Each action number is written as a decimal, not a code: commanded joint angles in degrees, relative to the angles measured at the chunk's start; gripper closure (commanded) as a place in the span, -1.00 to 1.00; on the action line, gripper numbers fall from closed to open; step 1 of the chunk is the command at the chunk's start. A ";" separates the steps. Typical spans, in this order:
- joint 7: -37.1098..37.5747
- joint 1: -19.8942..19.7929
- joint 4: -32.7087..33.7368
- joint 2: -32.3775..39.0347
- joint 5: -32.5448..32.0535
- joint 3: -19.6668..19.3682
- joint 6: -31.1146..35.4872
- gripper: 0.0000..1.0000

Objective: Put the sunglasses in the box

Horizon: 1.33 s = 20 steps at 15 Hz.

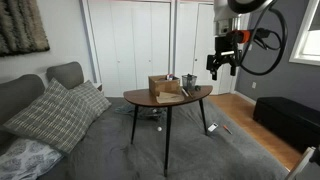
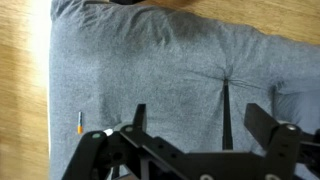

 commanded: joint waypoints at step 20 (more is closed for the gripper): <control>-3.72 0.18 1.51 1.89 -1.34 -3.34 3.90 -1.00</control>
